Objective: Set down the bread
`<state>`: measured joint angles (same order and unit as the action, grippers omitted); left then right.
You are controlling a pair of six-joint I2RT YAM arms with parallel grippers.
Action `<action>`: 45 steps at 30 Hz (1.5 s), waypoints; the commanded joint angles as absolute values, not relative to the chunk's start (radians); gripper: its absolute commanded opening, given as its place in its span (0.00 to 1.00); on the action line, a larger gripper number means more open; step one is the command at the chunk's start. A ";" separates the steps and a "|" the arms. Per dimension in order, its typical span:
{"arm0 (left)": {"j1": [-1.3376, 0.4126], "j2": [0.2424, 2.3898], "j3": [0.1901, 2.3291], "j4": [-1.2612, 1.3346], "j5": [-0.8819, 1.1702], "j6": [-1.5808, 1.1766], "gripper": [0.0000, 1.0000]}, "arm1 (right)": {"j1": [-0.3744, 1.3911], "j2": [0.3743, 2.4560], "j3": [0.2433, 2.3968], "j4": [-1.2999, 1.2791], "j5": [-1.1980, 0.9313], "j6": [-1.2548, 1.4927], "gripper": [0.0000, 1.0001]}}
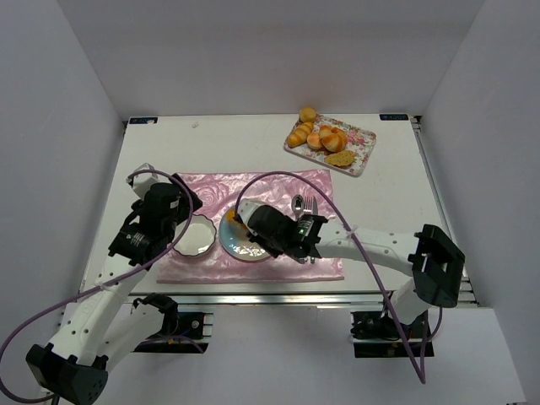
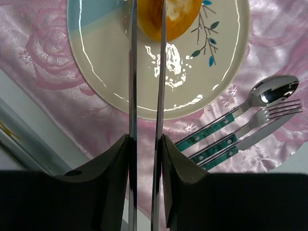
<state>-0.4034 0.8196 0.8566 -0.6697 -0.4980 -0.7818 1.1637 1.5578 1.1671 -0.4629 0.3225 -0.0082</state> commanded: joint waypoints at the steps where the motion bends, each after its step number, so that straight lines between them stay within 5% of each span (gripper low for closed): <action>1: -0.405 0.808 0.848 -0.686 -0.511 -0.790 0.98 | 1.196 1.572 1.207 -0.468 0.380 0.054 0.33; 6: -0.405 0.818 0.850 -0.684 -0.503 -0.782 0.98 | 1.213 1.540 1.204 -0.462 0.351 0.069 0.62; 9: -0.405 0.818 0.848 -0.680 -0.505 -0.781 0.98 | 1.213 1.493 1.192 -0.442 0.339 0.067 0.68; 18: -0.405 0.825 0.857 -0.666 -0.499 -0.773 0.98 | 1.181 1.352 1.195 -0.414 0.452 0.081 0.69; 27: -0.405 0.899 0.883 -0.617 -0.482 -0.739 0.98 | 0.715 1.275 1.173 -0.357 0.327 0.068 0.66; 34: -0.405 1.006 0.910 -0.548 -0.443 -0.683 0.98 | 0.415 1.501 1.376 -0.405 0.295 -0.106 0.66; 45: -0.405 1.100 0.936 -0.525 -0.456 -0.658 0.98 | 0.302 1.954 1.847 -0.586 0.222 -0.297 0.68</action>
<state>-0.4034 1.0992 0.8978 -0.5468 -0.4519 -0.6758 0.3054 1.9160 1.7447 -0.5240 0.2592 -0.2047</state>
